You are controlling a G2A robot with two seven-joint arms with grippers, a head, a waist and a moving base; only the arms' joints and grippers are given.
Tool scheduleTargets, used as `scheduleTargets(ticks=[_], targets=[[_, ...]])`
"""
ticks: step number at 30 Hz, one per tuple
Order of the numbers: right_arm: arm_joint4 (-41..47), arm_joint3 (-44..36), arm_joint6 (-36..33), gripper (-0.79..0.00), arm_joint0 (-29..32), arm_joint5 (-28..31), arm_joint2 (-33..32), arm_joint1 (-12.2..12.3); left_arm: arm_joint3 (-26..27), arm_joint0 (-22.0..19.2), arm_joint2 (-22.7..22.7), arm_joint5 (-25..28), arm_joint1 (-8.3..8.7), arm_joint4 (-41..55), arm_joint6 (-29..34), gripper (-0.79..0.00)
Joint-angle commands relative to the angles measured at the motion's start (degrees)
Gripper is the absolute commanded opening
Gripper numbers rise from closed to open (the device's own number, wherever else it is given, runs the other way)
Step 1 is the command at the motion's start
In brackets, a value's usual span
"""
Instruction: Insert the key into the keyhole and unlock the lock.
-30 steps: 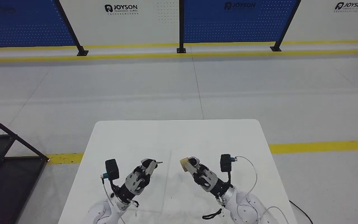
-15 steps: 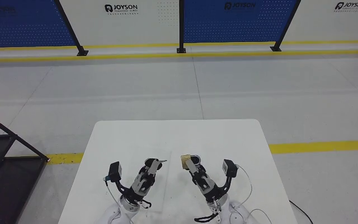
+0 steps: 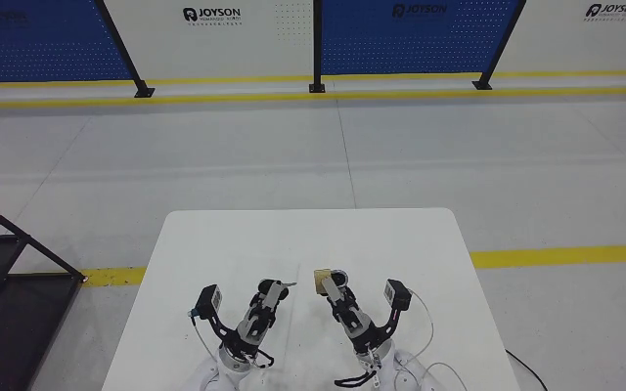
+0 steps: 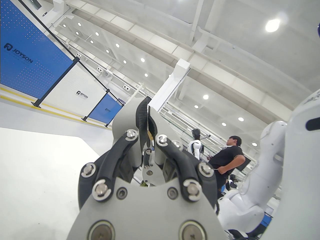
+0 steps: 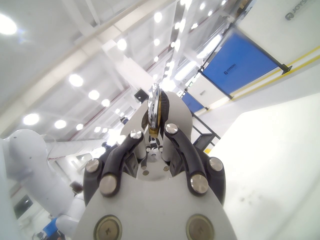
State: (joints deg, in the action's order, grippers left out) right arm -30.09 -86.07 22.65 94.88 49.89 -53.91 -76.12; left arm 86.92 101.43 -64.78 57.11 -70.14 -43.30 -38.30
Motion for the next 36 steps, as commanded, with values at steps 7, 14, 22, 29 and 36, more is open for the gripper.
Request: scheduleTargets(ticks=[7,14,22,29,36], targets=[[0.0,0.0,0.0,-0.785,0.0,0.0,0.0,0.0,0.0,-0.9,2.4,-3.5,-0.63,1.5,3.5,-0.785],[0.0,0.0,0.0,-0.785,0.0,0.0,0.0,0.0,-0.2,-1.8,3.7,-2.8,-1.2,2.3,3.5,-0.785],[0.0,0.0,0.0,-0.785,0.0,0.0,0.0,0.0,-0.6,-1.9,3.8,-3.0,-1.53,3.7,4.1,-0.785],[0.0,0.0,0.0,-0.785,0.0,0.0,0.0,0.0,-1.3,-2.2,4.0,-2.2,-1.8,4.5,4.9,-0.785],[0.0,0.0,0.0,-0.785,0.0,0.0,0.0,0.0,-1.5,-2.5,4.3,-1.4,-2.09,5.6,5.6,-0.785]])
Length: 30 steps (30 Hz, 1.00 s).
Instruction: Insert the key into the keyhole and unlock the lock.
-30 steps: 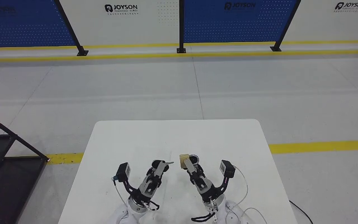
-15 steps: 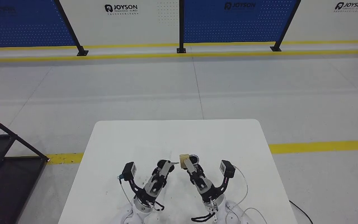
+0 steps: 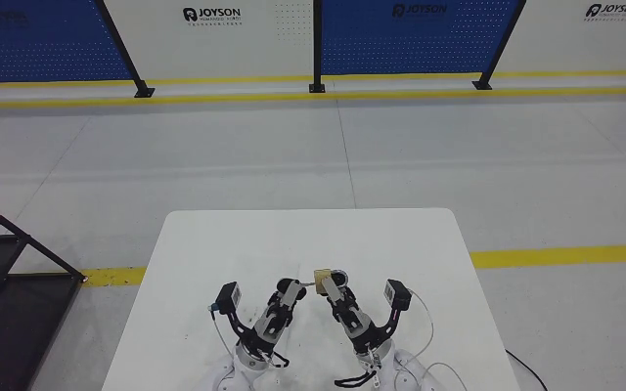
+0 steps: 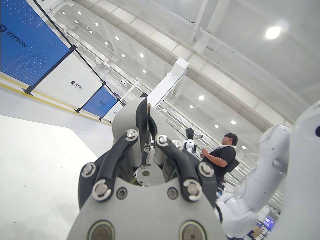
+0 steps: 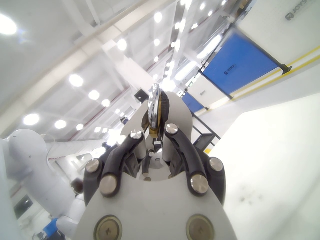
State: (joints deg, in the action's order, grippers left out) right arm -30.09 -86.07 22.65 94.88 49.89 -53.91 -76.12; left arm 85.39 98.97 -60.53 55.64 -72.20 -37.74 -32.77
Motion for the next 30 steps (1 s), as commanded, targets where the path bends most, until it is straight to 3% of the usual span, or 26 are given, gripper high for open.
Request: scheduleTargets(ticks=[1,30], targets=[[0.0,0.0,0.0,-0.785,0.0,0.0,0.0,0.0,0.0,0.0,0.0,0.1,-0.08,0.1,0.1,-0.785],[0.6,-0.7,-0.9,-0.785,0.1,-1.3,0.0,0.0,-0.2,-0.2,0.1,0.4,-1.32,0.7,0.9,-0.785]])
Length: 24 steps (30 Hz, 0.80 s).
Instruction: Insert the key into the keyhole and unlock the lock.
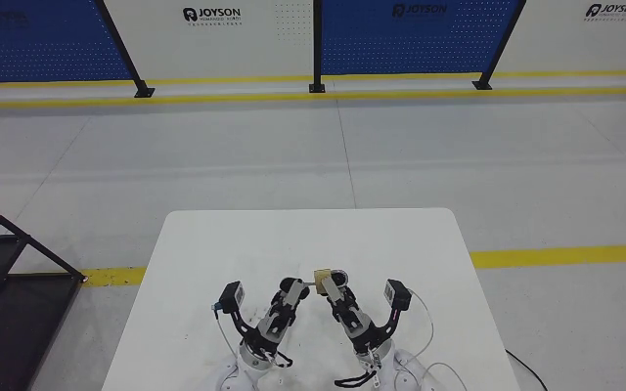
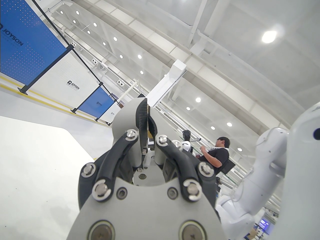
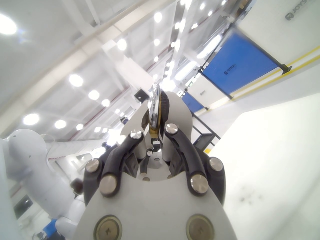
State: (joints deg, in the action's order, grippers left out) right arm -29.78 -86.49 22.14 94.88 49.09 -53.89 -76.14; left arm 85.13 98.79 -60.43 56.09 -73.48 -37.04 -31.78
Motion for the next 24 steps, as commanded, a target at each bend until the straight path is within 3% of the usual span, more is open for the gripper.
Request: scheduleTargets(ticks=[1,19,20,23,24], targets=[[0.4,-0.5,-0.6,-0.785,0.1,-0.6,0.0,0.0,0.0,0.0,0.0,-0.1,-0.09,0.0,-0.1,-0.785],[-0.4,-0.8,-0.8,-0.785,0.6,-1.7,-0.1,-0.4,-0.5,-0.6,1.0,-2.3,-1.21,-2.2,-1.5,-0.785],[-0.3,-0.8,-0.7,-0.785,0.6,-1.6,-0.2,-0.4,-0.5,-0.6,1.0,-2.3,-1.26,-2.4,-1.7,-0.588],[-0.3,-0.8,-0.8,-0.785,0.7,-1.5,-0.3,-0.4,-0.5,-0.4,1.0,-2.4,-1.36,-2.8,-2.0,-0.425],[-0.3,-0.8,-0.8,-0.785,0.7,-1.5,-0.3,-0.4,-0.4,-0.4,1.0,-2.4,-1.39,-2.9,-2.0,-0.419]])
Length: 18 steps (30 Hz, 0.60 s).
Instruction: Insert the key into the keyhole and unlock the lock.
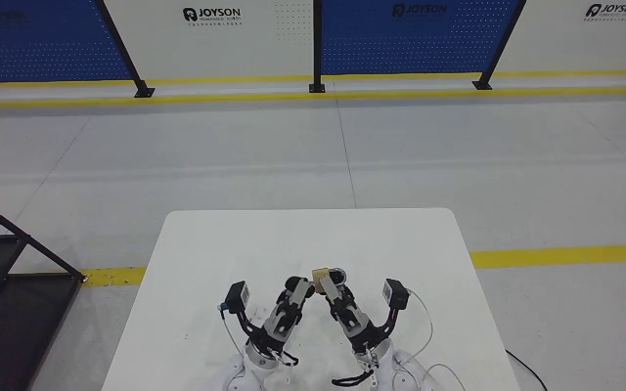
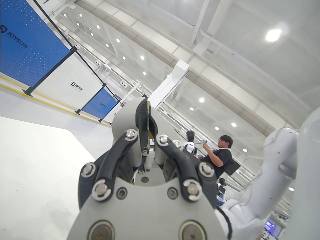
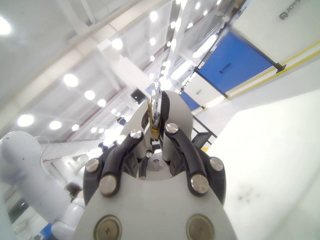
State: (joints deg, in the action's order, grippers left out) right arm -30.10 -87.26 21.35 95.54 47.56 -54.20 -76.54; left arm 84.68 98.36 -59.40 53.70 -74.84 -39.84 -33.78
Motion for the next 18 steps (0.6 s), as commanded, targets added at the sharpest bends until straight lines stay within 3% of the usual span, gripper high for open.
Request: scheduleTargets(ticks=[1,18], targets=[[0.1,0.0,0.0,-0.785,0.1,0.0,-0.1,0.0,0.0,0.1,-0.1,0.0,-0.04,-0.3,0.0,-0.428],[1.4,-0.3,-1.2,-0.785,0.5,0.6,-1.4,0.1,-0.5,0.7,-1.6,0.9,-0.17,-0.7,-0.4,-0.588]])
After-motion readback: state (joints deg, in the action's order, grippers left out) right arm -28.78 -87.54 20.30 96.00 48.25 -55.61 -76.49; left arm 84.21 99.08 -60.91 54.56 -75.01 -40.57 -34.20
